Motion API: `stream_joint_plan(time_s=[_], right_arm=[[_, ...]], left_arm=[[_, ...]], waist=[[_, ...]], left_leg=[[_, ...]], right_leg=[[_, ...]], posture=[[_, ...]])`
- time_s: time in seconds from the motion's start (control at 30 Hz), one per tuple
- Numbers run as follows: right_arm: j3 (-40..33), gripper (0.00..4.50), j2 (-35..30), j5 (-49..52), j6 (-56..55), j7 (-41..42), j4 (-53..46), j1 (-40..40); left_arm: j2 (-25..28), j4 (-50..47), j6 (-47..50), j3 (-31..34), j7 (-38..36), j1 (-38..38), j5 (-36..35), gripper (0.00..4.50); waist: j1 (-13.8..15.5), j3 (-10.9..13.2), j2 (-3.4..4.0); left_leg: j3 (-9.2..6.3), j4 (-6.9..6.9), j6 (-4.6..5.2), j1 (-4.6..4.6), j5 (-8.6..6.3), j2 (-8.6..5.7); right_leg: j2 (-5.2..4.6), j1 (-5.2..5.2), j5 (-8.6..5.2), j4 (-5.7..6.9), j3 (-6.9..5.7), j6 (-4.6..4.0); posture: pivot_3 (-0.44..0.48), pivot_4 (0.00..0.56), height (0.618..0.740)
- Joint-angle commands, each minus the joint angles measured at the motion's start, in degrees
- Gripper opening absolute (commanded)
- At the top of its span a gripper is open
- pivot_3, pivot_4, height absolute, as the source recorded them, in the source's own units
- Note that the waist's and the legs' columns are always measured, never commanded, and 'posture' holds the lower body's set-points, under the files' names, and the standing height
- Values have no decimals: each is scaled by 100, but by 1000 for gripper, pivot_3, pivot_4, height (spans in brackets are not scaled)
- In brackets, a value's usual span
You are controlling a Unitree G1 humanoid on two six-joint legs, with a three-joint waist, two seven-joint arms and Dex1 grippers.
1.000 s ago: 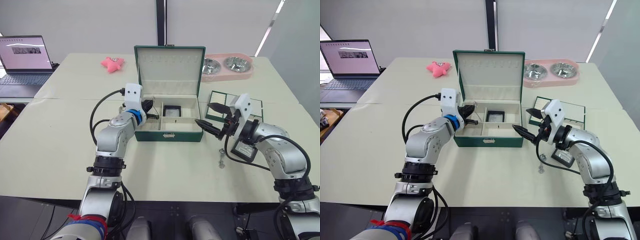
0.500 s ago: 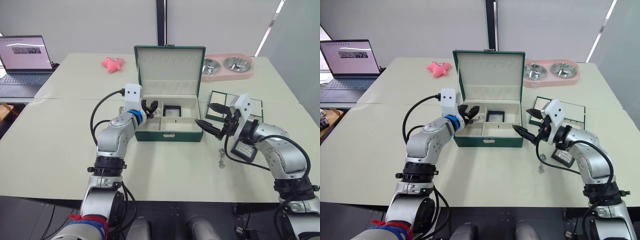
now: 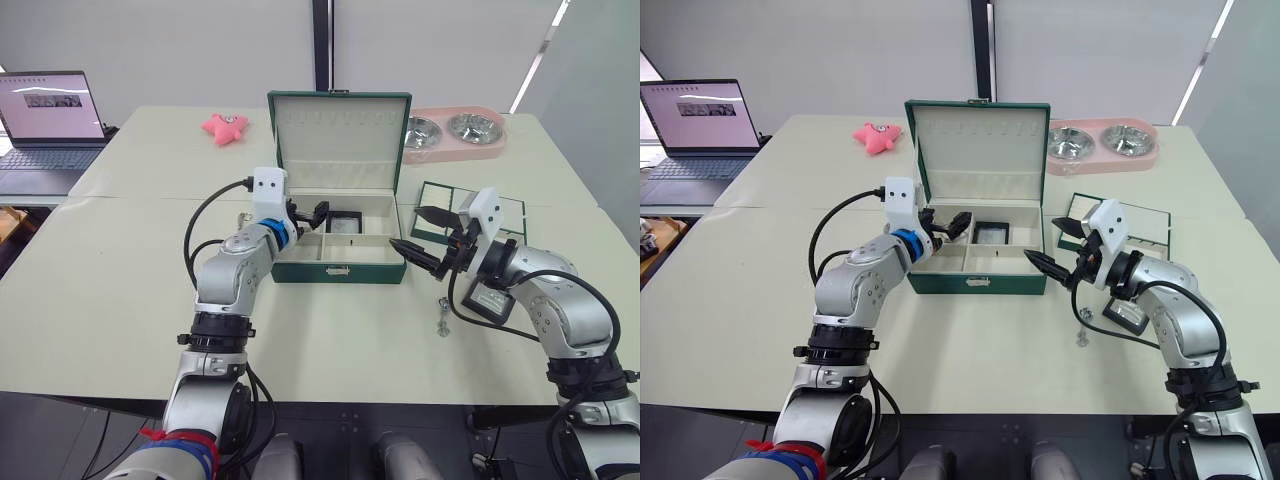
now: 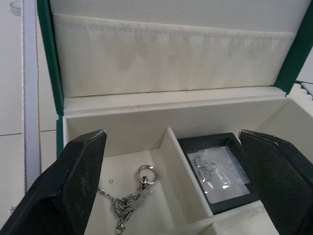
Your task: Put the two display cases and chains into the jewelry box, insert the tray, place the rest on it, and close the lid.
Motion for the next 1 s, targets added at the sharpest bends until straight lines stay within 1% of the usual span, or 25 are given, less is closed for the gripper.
stream_joint_plan(time_s=[0.03, 0.2, 0.3, 0.43, 0.53, 0.63, 0.73, 0.8, 0.9, 1.0], right_arm=[[-197, 4500, -17, 128, -29, -23, -228, 8], [-409, 4500, -194, 273, -1, 69, -342, 272], [-653, 4500, -348, 375, -23, 112, -312, 477], [-953, 4500, -537, 419, -64, 161, -256, 735], [-1414, 4500, -796, 468, -85, 221, -163, 1179], [-1710, 4500, -1004, 504, -119, 298, -121, 1544], [-2139, 4500, -1247, 452, -208, 391, 16, 2065], [-2347, 4500, -1295, 465, -269, 381, 109, 2266], [-2558, 4500, -1260, 465, -281, 275, 118, 2515], [-2640, 4500, -1201, 376, -461, 216, 308, 2672]], left_arm=[[49, -478, 242, 103, -220, -38, -308, 4476], [529, -1001, 516, 158, -858, 218, -662, 4476], [941, -1463, 738, 369, -1490, 460, -1223, 4476], [1547, -2001, 1022, 600, -2131, 877, -1790, 4476], [2505, -2355, 1179, 1021, -2940, 1578, -2160, 4476], [3057, -2400, 1151, 1333, -3215, 2012, -2325, 4476], [3604, -2042, 930, 1990, -3315, 2493, -2159, 4476], [3812, -1808, 702, 2234, -3233, 2759, -1924, 4476], [3953, -1450, 293, 2534, -3050, 3171, -1557, 4476], [3945, -1176, -42, 2631, -2823, 3501, -1207, 4476]], waist=[[0, 0, 0], [-12, 0, 0], [-12, 0, 0], [-12, 0, 0], [-35, 0, 1], [-24, 2, 4], [-8, 2, 4], [-1, 2, 4], [-14, 3, 5], [-18, 3, 5]], left_leg=[[0, 0, 0, 0, 0, 0], [0, -6, 0, 1, 0, 1], [1, -7, 0, 1, 0, 2], [0, -8, 0, 2, 0, 3], [1, -12, 0, 3, 0, 5], [1, -19, 1, 5, -1, 5], [-1, -16, 22, 7, -13, 4], [-1, -16, 23, 11, -13, 5], [2, -17, 24, 14, -14, 5], [3, -18, 24, 14, -14, 6]], right_leg=[[0, 0, 0, 0, 1, 0], [0, 0, 0, -2, 1, 0], [0, 0, 0, -4, 1, 0], [0, 1, 0, -7, -1, 0], [1, 2, 0, -10, 1, 0], [1, 1, 0, -13, 0, 0], [1, 6, 0, -13, 0, 0], [2, 8, -1, -13, 0, 0], [2, 9, -1, -13, 4, -1], [2, 9, -1, -13, 3, -1]], posture=[[0, 150, 740], [0, 150, 740], [0, 150, 740], [0, 150, 740], [0, 150, 740], [0, 150, 740], [0, 150, 740], [0, 150, 740], [0, 150, 740], [0, 150, 740]])
